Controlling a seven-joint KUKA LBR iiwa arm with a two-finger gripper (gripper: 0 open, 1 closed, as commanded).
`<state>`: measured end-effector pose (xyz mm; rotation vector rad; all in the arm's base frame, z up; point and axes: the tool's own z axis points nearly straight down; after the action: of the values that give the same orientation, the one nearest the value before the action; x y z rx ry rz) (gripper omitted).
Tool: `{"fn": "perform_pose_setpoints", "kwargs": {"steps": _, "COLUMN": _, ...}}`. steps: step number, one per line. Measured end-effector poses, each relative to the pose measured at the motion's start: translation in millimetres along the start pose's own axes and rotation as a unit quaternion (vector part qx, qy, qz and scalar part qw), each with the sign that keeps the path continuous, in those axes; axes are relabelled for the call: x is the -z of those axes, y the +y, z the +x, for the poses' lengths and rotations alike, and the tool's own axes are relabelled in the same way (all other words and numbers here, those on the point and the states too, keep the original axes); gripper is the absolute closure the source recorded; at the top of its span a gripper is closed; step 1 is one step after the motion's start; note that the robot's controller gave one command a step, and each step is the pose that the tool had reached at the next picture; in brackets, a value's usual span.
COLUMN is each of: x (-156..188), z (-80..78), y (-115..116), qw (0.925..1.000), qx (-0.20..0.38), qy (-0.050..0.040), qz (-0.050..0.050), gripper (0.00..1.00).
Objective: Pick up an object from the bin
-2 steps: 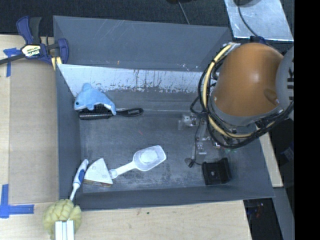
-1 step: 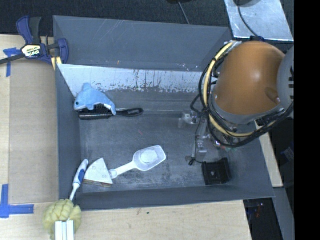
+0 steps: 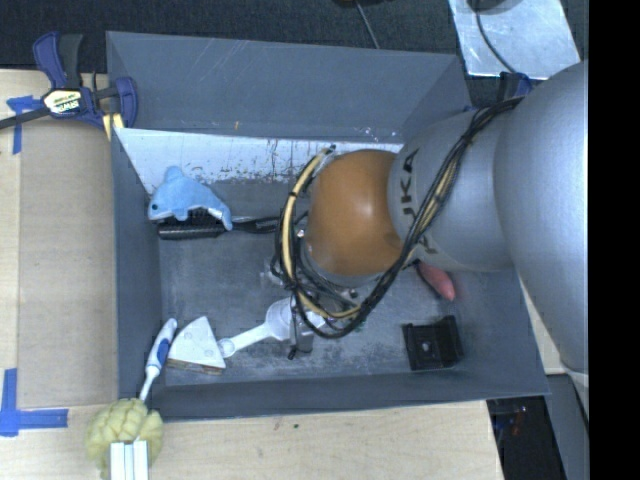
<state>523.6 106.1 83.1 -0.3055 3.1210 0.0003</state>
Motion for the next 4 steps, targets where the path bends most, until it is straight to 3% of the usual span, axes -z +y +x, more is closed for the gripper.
{"fn": "perform_pose_setpoints", "kwargs": {"steps": 1, "x": 77, "z": 10.2, "y": -14, "qw": 1.0, "qx": 0.002, "qy": -0.0032, "qz": 0.001, "gripper": 0.0}}
{"fn": "perform_pose_setpoints", "kwargs": {"steps": 2, "x": -13, "z": 2.6, "y": 6, "qw": 1.0, "qx": 0.009, "qy": 0.0027, "qz": -0.002, "gripper": 0.0}}
{"fn": "perform_pose_setpoints", "kwargs": {"steps": 3, "x": -13, "z": -27.8, "y": -6, "qw": 0.9836, "qx": 0.18, "qy": -0.0095, "qz": 0.003, "gripper": 0.0}}
{"fn": "perform_pose_setpoints", "kwargs": {"steps": 4, "x": -11, "z": 0.2, "y": 6, "qw": 0.9999, "qx": 0.012, "qy": 0.0, "qz": -0.002, "gripper": 1.0}}
